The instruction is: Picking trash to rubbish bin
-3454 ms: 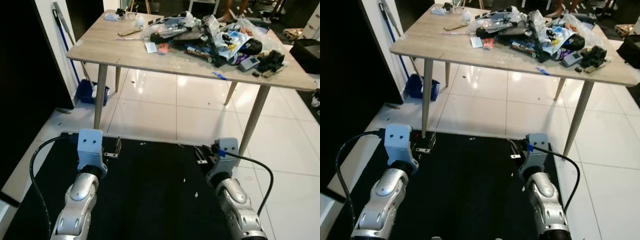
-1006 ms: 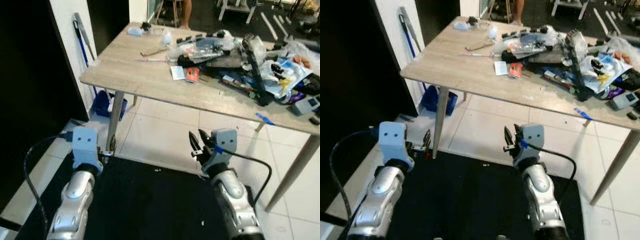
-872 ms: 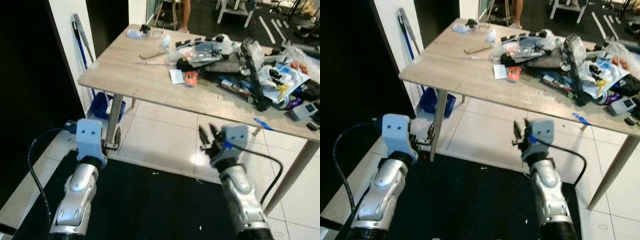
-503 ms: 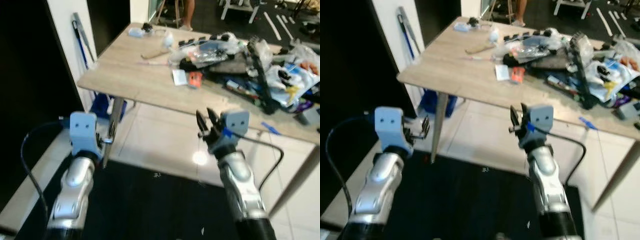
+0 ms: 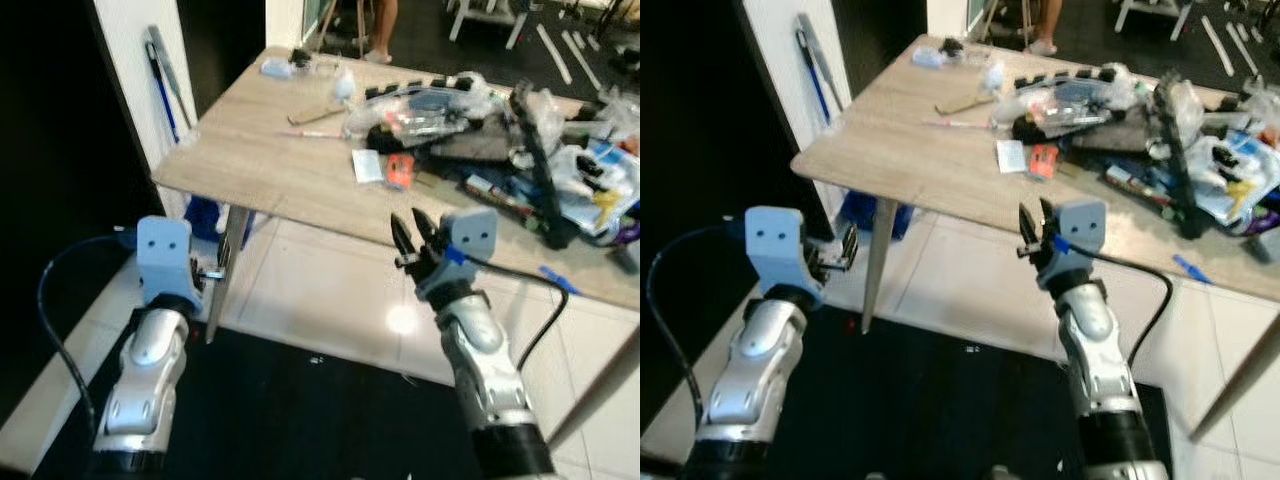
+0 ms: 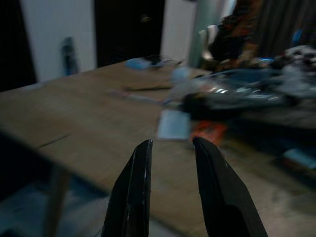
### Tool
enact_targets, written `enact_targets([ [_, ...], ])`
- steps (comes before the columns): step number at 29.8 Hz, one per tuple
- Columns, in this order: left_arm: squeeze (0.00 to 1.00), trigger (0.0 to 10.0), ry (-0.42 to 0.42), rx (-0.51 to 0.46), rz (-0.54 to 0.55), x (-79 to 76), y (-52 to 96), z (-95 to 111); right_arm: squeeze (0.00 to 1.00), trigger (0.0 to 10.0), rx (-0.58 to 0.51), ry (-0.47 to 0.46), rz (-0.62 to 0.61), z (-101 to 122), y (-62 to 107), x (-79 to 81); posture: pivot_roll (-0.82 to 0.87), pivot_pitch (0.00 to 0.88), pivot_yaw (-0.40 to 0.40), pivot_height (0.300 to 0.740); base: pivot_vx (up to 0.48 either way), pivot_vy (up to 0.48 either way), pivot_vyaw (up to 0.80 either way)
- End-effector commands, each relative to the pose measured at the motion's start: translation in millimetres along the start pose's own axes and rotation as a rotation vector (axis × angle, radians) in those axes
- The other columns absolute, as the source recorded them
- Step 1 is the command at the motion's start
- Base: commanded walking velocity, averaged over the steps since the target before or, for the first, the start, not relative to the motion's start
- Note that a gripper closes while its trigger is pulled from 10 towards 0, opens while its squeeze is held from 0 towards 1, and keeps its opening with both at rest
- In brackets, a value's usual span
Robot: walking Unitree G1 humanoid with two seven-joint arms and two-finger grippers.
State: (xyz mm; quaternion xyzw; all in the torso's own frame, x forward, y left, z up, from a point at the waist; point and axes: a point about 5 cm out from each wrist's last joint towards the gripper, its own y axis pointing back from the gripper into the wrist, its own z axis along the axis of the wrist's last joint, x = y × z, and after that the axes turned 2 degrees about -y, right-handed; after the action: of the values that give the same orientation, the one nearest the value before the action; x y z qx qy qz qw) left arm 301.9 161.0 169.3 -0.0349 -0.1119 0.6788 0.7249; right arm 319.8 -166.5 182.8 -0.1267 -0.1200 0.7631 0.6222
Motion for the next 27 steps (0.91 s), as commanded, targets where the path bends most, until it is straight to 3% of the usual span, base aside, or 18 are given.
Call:
enact_targets([
  [1,0.0,10.0,-0.005,0.018,0.011,4.1,3.6,-3.0,0.0,10.0,0.017,-0.012,0.004,-3.8,1.9,3.2,-0.01,0.146,-0.062,0.74,0.281,0.0,0.0],
  [27,0.0,10.0,-0.005,0.028,-0.017,-1.4,5.1,-4.6,0.0,10.0,0.055,-0.005,-0.047,-10.1,9.1,-4.9,-0.02,0.132,-0.055,0.74,0.282,0.0,0.0],
])
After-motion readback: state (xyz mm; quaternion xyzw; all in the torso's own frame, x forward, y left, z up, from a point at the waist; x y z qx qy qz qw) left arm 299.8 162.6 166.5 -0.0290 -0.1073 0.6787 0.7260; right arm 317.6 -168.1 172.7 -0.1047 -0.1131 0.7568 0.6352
